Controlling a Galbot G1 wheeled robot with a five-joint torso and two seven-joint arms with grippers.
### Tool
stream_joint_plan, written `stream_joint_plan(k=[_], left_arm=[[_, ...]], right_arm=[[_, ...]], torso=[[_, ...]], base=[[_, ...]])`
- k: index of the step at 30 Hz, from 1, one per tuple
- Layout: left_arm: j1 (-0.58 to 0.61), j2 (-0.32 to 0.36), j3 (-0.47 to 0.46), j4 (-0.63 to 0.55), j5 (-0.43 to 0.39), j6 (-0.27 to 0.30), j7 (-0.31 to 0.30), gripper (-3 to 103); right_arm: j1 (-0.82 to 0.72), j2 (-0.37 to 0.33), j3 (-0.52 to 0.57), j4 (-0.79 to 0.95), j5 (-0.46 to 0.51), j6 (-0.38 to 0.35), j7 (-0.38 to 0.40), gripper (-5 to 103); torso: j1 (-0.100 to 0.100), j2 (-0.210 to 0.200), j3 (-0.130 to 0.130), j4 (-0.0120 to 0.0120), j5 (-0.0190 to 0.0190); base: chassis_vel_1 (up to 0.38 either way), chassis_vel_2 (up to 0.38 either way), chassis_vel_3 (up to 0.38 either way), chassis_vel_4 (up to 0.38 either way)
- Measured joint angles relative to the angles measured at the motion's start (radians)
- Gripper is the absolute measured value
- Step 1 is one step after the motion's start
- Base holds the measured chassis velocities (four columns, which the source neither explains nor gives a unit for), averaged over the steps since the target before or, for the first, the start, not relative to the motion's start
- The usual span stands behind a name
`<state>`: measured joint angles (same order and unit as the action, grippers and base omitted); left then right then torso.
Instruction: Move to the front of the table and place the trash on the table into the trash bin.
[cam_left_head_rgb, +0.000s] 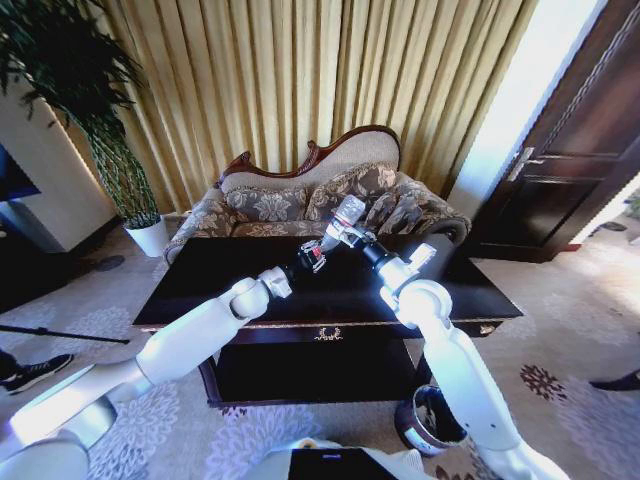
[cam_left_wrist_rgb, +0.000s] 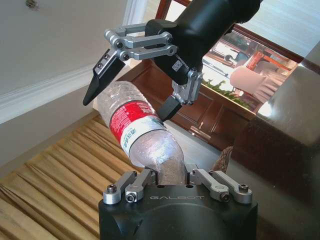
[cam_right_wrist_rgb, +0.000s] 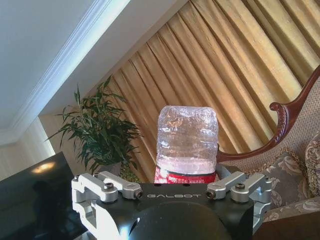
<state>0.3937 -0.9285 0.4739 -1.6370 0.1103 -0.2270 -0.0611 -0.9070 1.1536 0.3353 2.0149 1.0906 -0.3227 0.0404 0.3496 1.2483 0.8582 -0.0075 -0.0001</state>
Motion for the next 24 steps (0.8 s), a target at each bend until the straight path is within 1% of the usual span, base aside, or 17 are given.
stream_joint_plan(k=[4, 14, 20, 21, 23, 24], left_arm=[[0.007, 0.016, -0.008, -0.021, 0.001, 0.006, 0.003, 24], [0.012, 0.02, -0.017, -0.043, -0.006, 0.022, 0.001, 24], [0.018, 0.019, -0.008, -0.059, -0.034, 0.023, -0.002, 24], [0.021, 0.018, -0.007, -0.063, -0.037, 0.025, -0.004, 24], [0.026, 0.017, -0.004, -0.069, -0.039, 0.028, -0.005, 24], [0.026, 0.017, -0.004, -0.069, -0.039, 0.028, -0.005, 24]], right_arm=[[-0.006, 0.003, 0.0, 0.0, -0.008, 0.005, -0.001, 100], [-0.006, 0.008, -0.003, -0.005, -0.032, 0.013, -0.001, 100], [-0.009, 0.004, -0.003, 0.001, -0.022, 0.017, 0.001, 100], [-0.007, 0.001, -0.003, 0.002, -0.018, 0.017, 0.004, 102], [-0.001, -0.006, -0.003, 0.001, -0.013, 0.018, 0.015, 93], [-0.001, -0.006, -0.003, 0.001, -0.013, 0.018, 0.015, 93]], torso=[[0.0, 0.0, 0.0, 0.0001, -0.0001], [0.0, 0.0, 0.0, 0.0001, -0.0001], [0.0, 0.0, 0.0, 0.0, -0.0001], [0.0, 0.0, 0.0, 0.0, 0.0], [0.0, 0.0, 0.0, 0.0, 0.0], [0.0, 0.0, 0.0, 0.0, 0.0]], base=[[0.0, 0.0, 0.0, 0.0], [0.0, 0.0, 0.0, 0.0], [0.0, 0.0, 0.0, 0.0], [0.0, 0.0, 0.0, 0.0], [0.0, 0.0, 0.0, 0.0], [0.0, 0.0, 0.0, 0.0]])
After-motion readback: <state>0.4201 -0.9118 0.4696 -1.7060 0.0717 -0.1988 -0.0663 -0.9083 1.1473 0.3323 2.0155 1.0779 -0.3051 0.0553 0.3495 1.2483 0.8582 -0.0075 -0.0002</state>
